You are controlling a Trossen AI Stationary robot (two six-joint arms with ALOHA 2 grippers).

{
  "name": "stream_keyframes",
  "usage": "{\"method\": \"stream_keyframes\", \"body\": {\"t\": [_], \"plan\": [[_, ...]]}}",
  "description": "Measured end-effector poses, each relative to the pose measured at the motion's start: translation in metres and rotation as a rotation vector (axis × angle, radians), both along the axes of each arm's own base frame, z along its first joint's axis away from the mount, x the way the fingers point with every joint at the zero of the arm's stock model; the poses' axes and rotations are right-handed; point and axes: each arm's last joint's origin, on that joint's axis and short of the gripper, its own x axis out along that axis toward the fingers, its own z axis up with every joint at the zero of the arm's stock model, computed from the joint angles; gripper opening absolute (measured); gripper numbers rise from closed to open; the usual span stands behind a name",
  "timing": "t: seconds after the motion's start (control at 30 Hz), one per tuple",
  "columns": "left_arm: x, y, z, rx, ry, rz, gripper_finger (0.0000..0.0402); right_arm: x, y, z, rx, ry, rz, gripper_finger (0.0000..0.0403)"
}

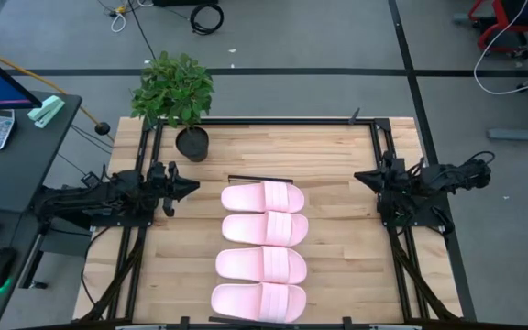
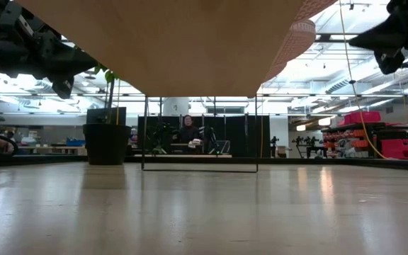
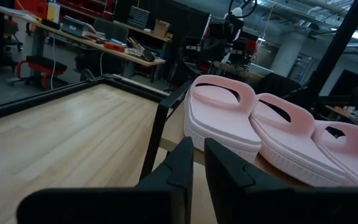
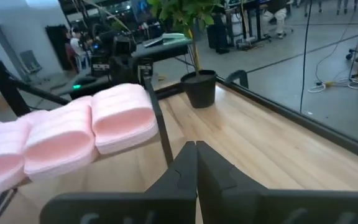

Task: Pick and place slides into the shelf
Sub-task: Return to Home Position

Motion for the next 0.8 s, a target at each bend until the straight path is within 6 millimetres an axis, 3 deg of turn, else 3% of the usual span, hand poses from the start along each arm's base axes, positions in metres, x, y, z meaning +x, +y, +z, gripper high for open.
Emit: {"method": "stream_keyframes", "body": {"t": [0.33, 0.8], "plan": [[0.0, 0.0, 0.0, 0.0, 0.0, 0.0, 0.0036, 0.018, 0.006, -0.014, 0.055, -0.191, 0.007, 0.0], [0.0, 0.0, 0.0, 0.0, 0.0, 0.0, 0.0038, 0.029, -0.006, -0.035, 0.07, -0.19, -0.035, 0.0]]}}
